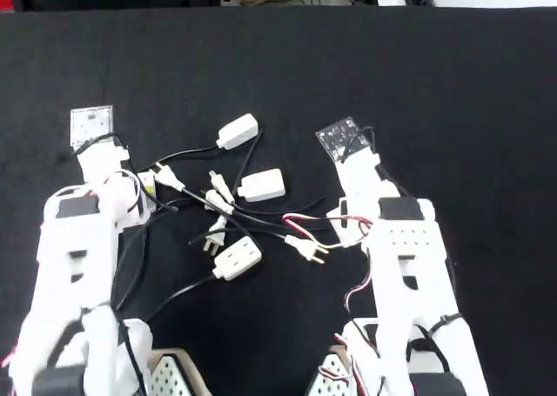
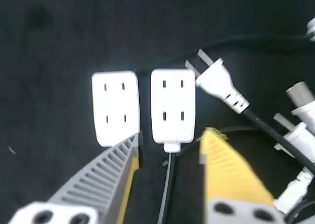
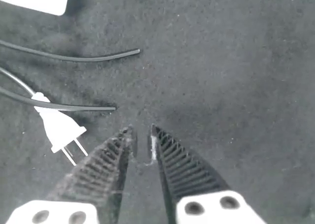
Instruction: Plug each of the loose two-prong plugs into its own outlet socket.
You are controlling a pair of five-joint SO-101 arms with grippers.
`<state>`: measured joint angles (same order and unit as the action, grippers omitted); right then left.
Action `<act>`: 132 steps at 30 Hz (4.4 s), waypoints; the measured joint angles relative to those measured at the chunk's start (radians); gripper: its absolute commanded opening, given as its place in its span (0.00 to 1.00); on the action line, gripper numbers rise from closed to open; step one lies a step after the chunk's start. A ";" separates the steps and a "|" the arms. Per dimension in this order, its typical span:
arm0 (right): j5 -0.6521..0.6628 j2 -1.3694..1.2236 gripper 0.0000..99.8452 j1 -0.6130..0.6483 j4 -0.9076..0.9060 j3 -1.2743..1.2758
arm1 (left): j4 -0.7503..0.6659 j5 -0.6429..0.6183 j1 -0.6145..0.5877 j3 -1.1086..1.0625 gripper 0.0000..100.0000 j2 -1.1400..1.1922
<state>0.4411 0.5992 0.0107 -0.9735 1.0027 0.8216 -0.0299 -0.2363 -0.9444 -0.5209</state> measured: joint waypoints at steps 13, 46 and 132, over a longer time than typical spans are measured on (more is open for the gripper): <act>0.000 0.000 0.06 -0.046 0.078 0.029 | -0.006 -0.083 0.005 0.181 0.33 0.350; 0.060 0.000 0.06 -0.046 0.101 0.052 | 0.279 0.393 0.173 0.405 0.03 0.390; 0.500 -0.718 0.01 0.325 -0.247 -0.358 | 0.192 1.033 0.336 -0.466 0.22 -0.411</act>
<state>0.9413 -0.1189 0.3360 -1.2206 0.6452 1.0134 1.0027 0.0997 -1.4108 -0.9321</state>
